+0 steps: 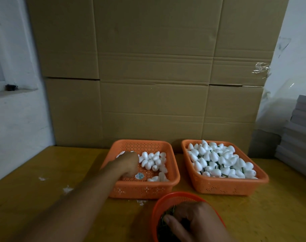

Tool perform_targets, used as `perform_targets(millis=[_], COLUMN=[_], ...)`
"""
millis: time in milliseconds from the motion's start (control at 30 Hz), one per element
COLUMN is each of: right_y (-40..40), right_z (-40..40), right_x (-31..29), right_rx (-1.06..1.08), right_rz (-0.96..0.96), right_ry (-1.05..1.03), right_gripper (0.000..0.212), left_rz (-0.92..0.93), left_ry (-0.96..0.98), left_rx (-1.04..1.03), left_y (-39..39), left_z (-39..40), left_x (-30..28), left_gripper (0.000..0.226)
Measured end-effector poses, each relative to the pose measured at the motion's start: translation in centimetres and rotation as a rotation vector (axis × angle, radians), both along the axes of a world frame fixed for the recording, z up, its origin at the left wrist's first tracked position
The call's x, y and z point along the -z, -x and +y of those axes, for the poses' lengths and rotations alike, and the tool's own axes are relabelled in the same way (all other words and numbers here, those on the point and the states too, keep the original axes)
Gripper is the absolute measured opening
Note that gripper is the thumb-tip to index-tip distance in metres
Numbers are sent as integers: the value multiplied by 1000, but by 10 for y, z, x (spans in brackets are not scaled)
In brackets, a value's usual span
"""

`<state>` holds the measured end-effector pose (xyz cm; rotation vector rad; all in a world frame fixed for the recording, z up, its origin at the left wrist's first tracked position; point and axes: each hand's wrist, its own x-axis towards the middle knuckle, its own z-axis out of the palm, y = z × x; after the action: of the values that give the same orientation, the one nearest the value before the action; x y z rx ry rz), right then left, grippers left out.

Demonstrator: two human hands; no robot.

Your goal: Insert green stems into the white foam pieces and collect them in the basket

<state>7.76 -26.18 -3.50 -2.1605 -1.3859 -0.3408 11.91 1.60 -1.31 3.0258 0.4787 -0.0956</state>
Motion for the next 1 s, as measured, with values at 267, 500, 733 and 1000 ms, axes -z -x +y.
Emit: perform_targets(millis=[267, 500, 733, 1000], right_y=[1, 0, -1, -3], right_z=[0, 0, 1, 0], right_x=[-3, 0, 3, 2], right_rx=[-15, -20, -25, -17], right_rz=[-31, -47, -76, -111], right_ry=[2, -19, -48, -48], right_gripper=[24, 27, 25, 26], left_rz=[-661, -873, -826, -881], left_ry=[227, 526, 939, 1184], left_rx=[83, 226, 205, 268], left_y=[44, 86, 101, 108], left_z=[-34, -73, -100, -104], left_x=[-13, 11, 30, 43], left_gripper=[19, 34, 34, 19])
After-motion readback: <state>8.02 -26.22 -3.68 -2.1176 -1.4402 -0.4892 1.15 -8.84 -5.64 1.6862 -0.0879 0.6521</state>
